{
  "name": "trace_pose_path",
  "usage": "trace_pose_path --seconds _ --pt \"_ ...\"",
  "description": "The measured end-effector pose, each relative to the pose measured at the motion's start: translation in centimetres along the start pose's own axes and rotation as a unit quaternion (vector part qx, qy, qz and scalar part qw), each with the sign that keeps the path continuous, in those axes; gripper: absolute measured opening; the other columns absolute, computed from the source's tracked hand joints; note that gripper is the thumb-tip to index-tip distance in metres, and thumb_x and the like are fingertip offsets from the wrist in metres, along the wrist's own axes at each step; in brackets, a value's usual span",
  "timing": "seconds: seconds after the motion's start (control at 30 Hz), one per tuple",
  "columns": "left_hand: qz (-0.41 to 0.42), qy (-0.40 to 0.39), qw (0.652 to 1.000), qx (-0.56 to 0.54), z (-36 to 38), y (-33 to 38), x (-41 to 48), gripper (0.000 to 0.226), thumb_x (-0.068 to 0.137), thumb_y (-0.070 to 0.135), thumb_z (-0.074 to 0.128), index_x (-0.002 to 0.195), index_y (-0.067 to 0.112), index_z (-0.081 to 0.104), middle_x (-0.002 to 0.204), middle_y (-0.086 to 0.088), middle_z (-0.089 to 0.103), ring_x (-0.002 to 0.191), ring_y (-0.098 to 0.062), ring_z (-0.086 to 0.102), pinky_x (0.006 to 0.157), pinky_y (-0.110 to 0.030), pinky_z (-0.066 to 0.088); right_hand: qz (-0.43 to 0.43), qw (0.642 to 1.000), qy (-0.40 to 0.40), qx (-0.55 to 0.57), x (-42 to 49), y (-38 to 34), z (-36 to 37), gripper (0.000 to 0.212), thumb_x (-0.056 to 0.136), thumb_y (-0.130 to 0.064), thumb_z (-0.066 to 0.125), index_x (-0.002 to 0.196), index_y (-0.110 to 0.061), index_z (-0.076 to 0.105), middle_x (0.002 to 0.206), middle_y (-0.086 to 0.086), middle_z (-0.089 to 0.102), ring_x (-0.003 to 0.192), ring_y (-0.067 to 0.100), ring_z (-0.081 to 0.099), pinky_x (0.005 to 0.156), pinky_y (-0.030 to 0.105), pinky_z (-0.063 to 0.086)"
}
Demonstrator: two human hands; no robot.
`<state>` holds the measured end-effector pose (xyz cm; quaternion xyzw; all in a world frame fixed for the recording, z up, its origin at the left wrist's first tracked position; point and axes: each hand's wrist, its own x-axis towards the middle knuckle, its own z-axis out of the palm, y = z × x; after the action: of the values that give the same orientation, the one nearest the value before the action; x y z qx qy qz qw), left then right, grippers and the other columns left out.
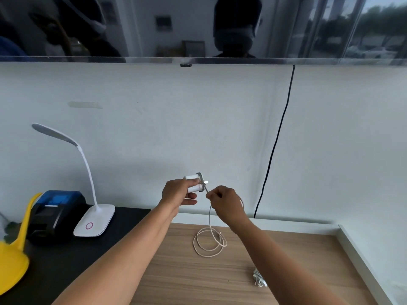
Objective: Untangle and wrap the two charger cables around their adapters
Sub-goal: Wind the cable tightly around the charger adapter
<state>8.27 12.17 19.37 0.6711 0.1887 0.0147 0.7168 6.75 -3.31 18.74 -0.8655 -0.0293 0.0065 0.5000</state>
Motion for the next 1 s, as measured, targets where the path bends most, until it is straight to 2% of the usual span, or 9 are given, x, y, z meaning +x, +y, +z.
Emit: trace_pose_path --seconds 0.1,0.17,0.27,0.5,0.6,0.67,0.77,0.87,1.0 --pt "-0.026 -0.008 0.997 -0.068 -0.2 0.7 -0.3 0.026 0.08 0.019 0.078 0.096 0.001 0.068 0.077 -0.011 0.064 0.059 -0.021 0.063 0.056 -0.035 0.061 0.018 0.998 -0.046 0.043 -0.5 1.1 0.4 0.016 0.092 -0.017 0.055 0.09 -0.012 0.07 0.065 -0.002 0.061 0.045 0.0 0.048 0.042 0.007 0.034" --pt "-0.038 -0.026 0.995 -0.086 -0.3 1.2 -0.5 0.027 0.081 0.018 0.077 0.098 0.001 0.067 0.08 -0.012 0.063 0.059 -0.021 0.063 0.052 -0.031 0.059 0.041 0.995 -0.07 0.066 -0.7 1.8 0.5 0.016 0.092 -0.019 0.055 0.087 -0.014 0.07 0.061 -0.003 0.06 0.045 0.001 0.047 0.048 0.011 0.037" --pt "-0.047 -0.067 0.992 -0.092 -0.4 1.4 -0.8 0.034 0.081 0.019 0.075 0.108 0.0 0.068 0.081 -0.012 0.064 0.056 -0.019 0.062 0.045 -0.025 0.053 0.068 0.987 -0.101 0.105 -0.7 2.4 0.4 0.021 0.093 -0.024 0.055 0.085 -0.016 0.072 0.059 -0.003 0.057 0.051 0.012 0.044 0.051 0.021 0.037" --pt "-0.08 -0.227 0.97 -0.009 -0.8 2.2 -1.9 0.036 0.086 0.024 0.069 0.115 0.003 0.066 0.078 -0.006 0.061 0.055 -0.014 0.059 0.044 -0.022 0.05 0.054 0.985 -0.132 0.099 0.6 2.9 -0.3 0.022 0.093 -0.032 0.059 0.083 -0.021 0.075 0.059 -0.003 0.052 0.051 0.013 0.038 0.047 0.022 0.036" --pt "-0.075 -0.284 0.955 0.045 -1.2 2.6 -2.2 0.034 0.087 0.027 0.068 0.112 0.003 0.066 0.083 -0.008 0.059 0.057 -0.014 0.059 0.047 -0.024 0.052 0.053 0.99 -0.114 0.063 1.5 2.9 -0.9 0.029 0.092 -0.022 0.059 0.066 -0.022 0.072 0.055 -0.001 0.046 0.049 0.015 0.035 0.045 0.023 0.03" --pt "-0.065 -0.286 0.951 0.097 -1.4 2.7 -2.1 0.035 0.086 0.028 0.07 0.109 0.001 0.068 0.088 -0.011 0.058 0.059 -0.015 0.059 0.05 -0.026 0.054 0.044 0.994 -0.089 0.043 2.3 2.6 -1.5 0.036 0.09 -0.017 0.061 0.055 -0.021 0.065 0.054 0.0 0.043 0.05 0.016 0.032 0.046 0.023 0.025" --pt "-0.048 -0.271 0.948 0.157 -1.6 2.7 -2.0 0.035 0.085 0.025 0.073 0.108 -0.001 0.071 0.09 -0.014 0.062 0.06 -0.017 0.06 0.054 -0.029 0.057 0.012 0.998 -0.06 -0.017 3.4 1.4 -2.7 0.021 0.086 -0.024 0.067 0.068 -0.013 0.069 0.056 -0.001 0.048 0.05 0.014 0.035 0.049 0.025 0.028" --pt "-0.036 -0.252 0.946 0.201 -1.4 2.5 -1.9 0.032 0.084 0.021 0.075 0.107 0.0 0.071 0.093 -0.013 0.067 0.06 -0.017 0.062 0.056 -0.031 0.059 -0.008 0.998 -0.045 -0.052 4.0 0.2 -3.7 0.022 0.083 -0.031 0.072 0.071 -0.013 0.069 0.05 -0.006 0.048 0.046 0.011 0.038 0.048 0.023 0.031" --pt "-0.016 -0.207 0.949 0.237 -1.1 1.9 -1.5 0.029 0.081 0.021 0.078 0.104 0.005 0.073 0.095 -0.014 0.07 0.059 -0.016 0.064 0.061 -0.036 0.061 0.001 0.998 -0.036 -0.048 4.0 -0.9 -4.1 0.024 0.078 -0.034 0.076 0.073 -0.011 0.071 0.048 -0.004 0.047 0.049 0.016 0.043 0.056 0.026 0.04"
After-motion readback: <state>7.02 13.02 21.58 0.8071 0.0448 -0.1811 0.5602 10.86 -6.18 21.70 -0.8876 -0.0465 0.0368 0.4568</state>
